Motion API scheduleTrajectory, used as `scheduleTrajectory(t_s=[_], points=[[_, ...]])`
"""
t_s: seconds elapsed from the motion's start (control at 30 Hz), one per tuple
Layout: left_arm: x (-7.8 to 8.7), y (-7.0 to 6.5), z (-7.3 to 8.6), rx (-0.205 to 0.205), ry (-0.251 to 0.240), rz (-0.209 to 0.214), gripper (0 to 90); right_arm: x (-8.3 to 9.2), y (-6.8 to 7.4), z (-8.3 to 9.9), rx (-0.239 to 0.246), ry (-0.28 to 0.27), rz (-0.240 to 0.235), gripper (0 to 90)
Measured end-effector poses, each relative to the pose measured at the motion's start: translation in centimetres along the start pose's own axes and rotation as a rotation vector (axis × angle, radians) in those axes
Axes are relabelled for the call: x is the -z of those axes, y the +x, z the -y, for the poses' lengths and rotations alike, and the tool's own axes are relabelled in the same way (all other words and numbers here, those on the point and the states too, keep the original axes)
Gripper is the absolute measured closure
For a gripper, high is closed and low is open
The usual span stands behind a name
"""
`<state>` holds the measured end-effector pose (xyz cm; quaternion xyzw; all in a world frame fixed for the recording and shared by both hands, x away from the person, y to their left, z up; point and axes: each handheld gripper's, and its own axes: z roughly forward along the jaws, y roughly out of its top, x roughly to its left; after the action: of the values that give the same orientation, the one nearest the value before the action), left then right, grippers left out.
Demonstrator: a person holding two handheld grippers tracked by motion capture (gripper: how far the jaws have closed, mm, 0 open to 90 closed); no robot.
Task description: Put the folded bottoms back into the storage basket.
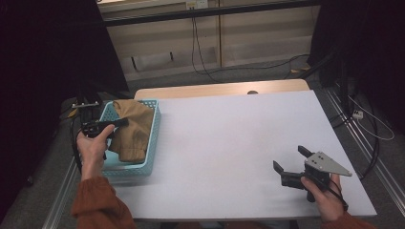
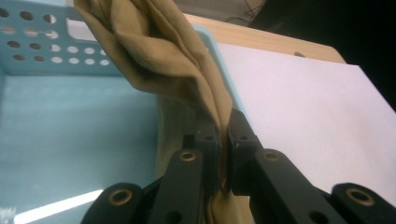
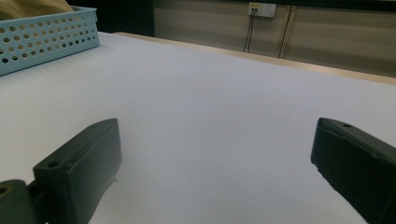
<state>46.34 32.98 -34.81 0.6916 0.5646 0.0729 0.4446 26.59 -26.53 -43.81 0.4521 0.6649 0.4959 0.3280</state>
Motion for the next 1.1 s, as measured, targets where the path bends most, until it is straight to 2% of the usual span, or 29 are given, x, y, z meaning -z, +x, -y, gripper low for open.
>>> scheduleTrajectory(t_s=[0.57, 0.8, 0.97, 1.1], points=[[-0.3, 1.5, 0.4, -0.029, 0.006, -0.058, 84.8, -0.1, 0.1, 0.0, 0.000, 0.003, -0.005, 1.7], [-0.8, 2.2, 0.7, -0.020, 0.027, -0.092, 84.8, -0.1, 0.1, 0.0, -0.001, 0.004, -0.005, 1.7], [-1.0, 2.5, 0.8, -0.031, 0.040, -0.102, 84.7, -0.2, 0.1, 0.1, -0.001, 0.004, -0.005, 1.6], [-1.0, 3.1, 1.0, -0.011, 0.039, -0.116, 84.7, -0.2, 0.1, 0.1, -0.002, 0.004, -0.005, 1.6]])
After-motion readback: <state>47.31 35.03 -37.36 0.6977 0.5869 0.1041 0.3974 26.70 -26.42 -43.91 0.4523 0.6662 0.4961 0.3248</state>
